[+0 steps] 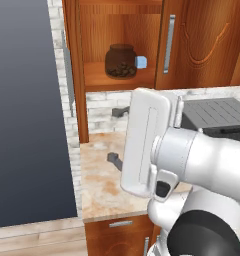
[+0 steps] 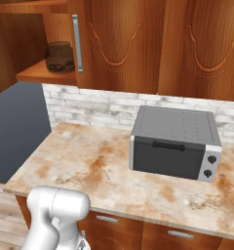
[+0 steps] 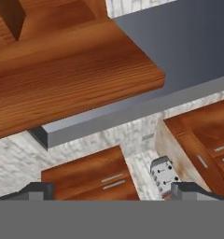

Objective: Pick the jar and candle from the dining table and place them in the open cabinet. Close the cabinet after placing the objects.

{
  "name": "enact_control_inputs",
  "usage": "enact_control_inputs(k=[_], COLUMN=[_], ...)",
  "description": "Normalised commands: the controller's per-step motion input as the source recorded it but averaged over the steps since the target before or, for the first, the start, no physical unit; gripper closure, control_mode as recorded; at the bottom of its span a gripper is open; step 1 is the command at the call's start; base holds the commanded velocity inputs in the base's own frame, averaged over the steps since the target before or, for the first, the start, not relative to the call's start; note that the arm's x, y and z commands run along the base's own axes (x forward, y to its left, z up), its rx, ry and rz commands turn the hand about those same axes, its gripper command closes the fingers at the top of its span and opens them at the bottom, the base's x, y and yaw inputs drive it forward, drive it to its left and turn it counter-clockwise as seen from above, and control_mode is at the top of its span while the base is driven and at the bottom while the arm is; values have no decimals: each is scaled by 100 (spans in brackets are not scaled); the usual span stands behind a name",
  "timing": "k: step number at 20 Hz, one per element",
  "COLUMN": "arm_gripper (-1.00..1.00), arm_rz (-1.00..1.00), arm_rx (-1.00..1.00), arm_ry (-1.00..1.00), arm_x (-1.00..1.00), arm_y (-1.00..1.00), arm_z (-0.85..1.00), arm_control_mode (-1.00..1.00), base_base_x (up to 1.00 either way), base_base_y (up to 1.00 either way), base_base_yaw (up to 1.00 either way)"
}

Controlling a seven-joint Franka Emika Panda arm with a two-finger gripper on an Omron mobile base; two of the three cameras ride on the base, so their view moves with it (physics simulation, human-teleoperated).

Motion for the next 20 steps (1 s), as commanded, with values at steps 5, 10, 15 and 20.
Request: enact_control_inputs(k=[5,10,15,20], arm_gripper=[-100,-100,-100,-100], arm_rz=[-5,-1,-14,-12], arm_rx=[1,0,1,-1], arm_ry=[0,4,17,20], arm_x=[4,11,37,32], arm_y=[33,35,24,31], arm_z=[-4,-6,-11,-20], arm_control_mode=[-100,-100,-100,-100], base_base_x=[0,0,0,0], base_base_y=[0,0,0,0], base_base_yaw=[0,0,0,0])
